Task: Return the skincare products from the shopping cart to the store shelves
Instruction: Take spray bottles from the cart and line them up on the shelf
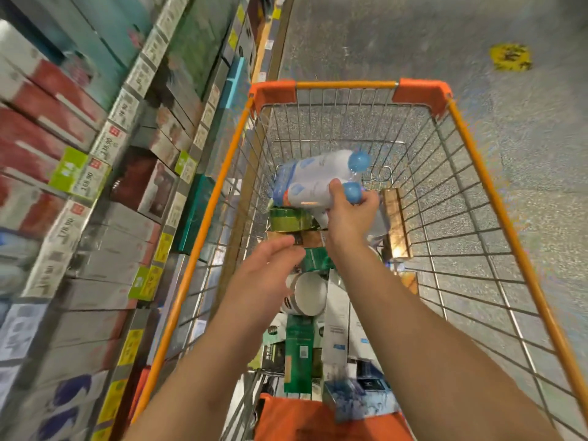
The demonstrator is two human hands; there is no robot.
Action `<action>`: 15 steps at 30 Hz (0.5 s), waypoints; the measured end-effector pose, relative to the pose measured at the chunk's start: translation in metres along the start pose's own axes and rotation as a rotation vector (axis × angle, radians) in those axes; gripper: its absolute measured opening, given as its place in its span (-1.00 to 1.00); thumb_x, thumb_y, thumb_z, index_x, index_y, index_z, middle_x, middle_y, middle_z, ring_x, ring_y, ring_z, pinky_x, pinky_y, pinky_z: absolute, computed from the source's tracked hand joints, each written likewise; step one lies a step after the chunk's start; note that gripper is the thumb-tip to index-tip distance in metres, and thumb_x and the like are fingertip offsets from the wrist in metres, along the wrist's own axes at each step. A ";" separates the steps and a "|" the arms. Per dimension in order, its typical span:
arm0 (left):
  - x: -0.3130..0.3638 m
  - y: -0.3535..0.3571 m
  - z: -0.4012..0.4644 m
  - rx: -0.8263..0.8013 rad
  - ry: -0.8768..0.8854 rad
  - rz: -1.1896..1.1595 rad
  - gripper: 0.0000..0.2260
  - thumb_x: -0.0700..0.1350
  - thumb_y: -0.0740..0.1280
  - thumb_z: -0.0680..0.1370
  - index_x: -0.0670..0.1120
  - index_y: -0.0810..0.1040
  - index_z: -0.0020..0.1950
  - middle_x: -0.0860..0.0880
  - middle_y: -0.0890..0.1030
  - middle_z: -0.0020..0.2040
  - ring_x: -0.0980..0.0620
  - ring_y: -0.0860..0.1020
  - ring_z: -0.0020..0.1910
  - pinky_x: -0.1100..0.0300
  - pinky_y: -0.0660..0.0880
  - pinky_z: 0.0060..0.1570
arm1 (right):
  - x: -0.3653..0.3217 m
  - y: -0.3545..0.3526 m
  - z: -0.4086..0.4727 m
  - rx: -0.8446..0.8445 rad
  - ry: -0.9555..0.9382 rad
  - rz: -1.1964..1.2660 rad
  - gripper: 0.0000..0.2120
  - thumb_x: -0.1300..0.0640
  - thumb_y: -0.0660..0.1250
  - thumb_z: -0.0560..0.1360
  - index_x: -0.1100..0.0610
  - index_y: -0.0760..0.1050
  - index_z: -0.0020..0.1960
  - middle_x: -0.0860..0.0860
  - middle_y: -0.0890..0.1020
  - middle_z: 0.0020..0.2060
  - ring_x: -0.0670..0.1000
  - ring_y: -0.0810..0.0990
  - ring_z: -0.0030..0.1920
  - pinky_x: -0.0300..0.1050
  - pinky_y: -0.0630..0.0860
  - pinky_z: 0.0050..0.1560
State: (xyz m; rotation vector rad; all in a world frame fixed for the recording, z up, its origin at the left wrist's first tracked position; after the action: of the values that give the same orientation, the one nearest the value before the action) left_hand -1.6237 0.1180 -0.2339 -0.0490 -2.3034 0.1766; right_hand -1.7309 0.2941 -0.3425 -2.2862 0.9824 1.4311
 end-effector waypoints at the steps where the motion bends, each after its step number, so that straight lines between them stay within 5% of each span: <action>1: 0.005 -0.002 -0.004 0.001 0.009 0.009 -0.79 0.07 0.45 0.56 0.24 0.63 0.19 0.23 0.61 0.17 0.21 0.59 0.08 0.09 0.56 0.05 | -0.011 -0.005 -0.012 0.027 -0.013 -0.004 -0.65 0.07 0.54 0.50 -0.02 0.33 -0.03 -0.03 0.58 -0.12 -0.05 0.58 -0.19 -0.02 0.58 -0.02; 9: 0.051 -0.022 -0.062 -0.027 0.148 -0.007 -0.75 0.05 0.36 0.62 0.21 0.60 0.30 0.31 0.61 0.13 0.36 0.60 0.06 0.17 0.54 0.18 | -0.102 -0.033 -0.112 0.022 -0.225 -0.058 -0.69 0.13 0.55 0.48 0.07 0.42 0.02 -0.04 0.62 -0.12 -0.24 0.57 -0.27 -0.30 0.53 -0.17; 13: 0.074 -0.037 -0.100 -0.054 0.203 -0.018 -0.62 0.21 0.43 0.42 0.26 0.59 0.22 0.29 0.60 0.19 0.29 0.56 0.17 0.11 0.53 0.23 | -0.131 -0.038 -0.166 -0.044 -0.309 -0.109 -0.68 0.10 0.58 0.44 -0.04 0.45 0.00 -0.03 0.65 -0.08 -0.13 0.62 -0.16 -0.05 0.62 -0.03; 15: 0.084 -0.050 -0.119 -0.044 0.229 -0.031 -0.67 0.19 0.44 0.48 0.27 0.58 0.24 0.26 0.59 0.27 0.25 0.54 0.22 0.05 0.49 0.35 | -0.149 -0.037 -0.196 -0.074 -0.371 -0.151 -0.67 0.07 0.59 0.43 -0.13 0.45 -0.01 -0.09 0.65 -0.08 -0.12 0.64 -0.11 -0.06 0.59 -0.03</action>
State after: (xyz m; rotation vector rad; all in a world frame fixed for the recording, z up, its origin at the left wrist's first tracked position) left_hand -1.5913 0.0895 -0.0861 -0.0533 -2.0783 0.0993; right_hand -1.6137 0.2734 -0.1237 -1.9876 0.6421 1.7628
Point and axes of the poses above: each hand's wrist, its own z-axis towards the middle knuckle, its own y-axis out of the palm, x = y × z, the point moved 8 cm from there along z, towards the middle knuckle
